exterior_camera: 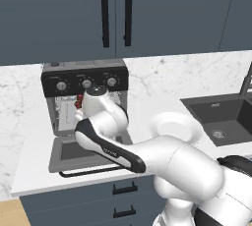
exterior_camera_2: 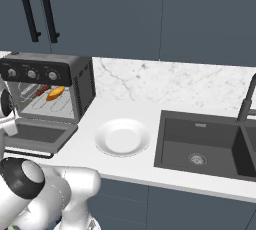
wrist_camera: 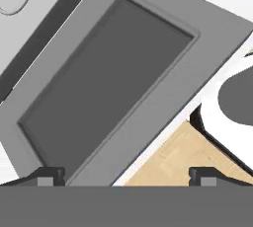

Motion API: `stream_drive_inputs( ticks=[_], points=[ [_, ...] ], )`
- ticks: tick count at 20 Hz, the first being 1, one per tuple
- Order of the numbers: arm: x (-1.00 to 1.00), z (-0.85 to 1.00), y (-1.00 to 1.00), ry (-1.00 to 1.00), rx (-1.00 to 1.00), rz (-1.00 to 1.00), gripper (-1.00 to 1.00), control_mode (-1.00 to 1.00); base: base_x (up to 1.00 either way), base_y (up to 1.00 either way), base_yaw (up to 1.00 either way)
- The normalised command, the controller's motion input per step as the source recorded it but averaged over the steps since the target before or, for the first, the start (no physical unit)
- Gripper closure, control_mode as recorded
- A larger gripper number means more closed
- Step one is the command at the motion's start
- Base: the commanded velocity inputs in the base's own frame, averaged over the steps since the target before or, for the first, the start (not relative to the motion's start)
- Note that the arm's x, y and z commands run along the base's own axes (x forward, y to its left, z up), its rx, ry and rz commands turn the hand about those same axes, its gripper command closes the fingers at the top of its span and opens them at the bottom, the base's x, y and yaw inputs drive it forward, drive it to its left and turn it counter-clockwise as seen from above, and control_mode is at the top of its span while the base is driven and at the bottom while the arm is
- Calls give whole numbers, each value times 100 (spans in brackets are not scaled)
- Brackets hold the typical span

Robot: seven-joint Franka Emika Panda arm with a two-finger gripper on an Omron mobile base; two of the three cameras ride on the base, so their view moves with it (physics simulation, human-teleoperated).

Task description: Pick up the kebab skewer and baguette bread, and place them inside the toaster oven. Close the toaster oven door and start by setting the timer.

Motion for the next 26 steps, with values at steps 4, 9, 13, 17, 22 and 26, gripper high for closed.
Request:
stream_drive_inputs(
  ticks=[4,9,13,17,22,26],
  points=[
    [-58,5,0,16,0,35,-100,-100,0,0,0],
    [-24,-5,0,15,-3,54,-100,-100,0,0,0],
    [-2,-23,0,17,0,55,-100,-100,0,0,0],
    [0,-52,1,15,-3,35,-100,-100,0,0,0],
    [-16,-48,0,0,-13,21,-100,-100,0,0,0],
    [-27,-46,0,-7,-11,11,-100,-100,0,0,0]
  ],
)
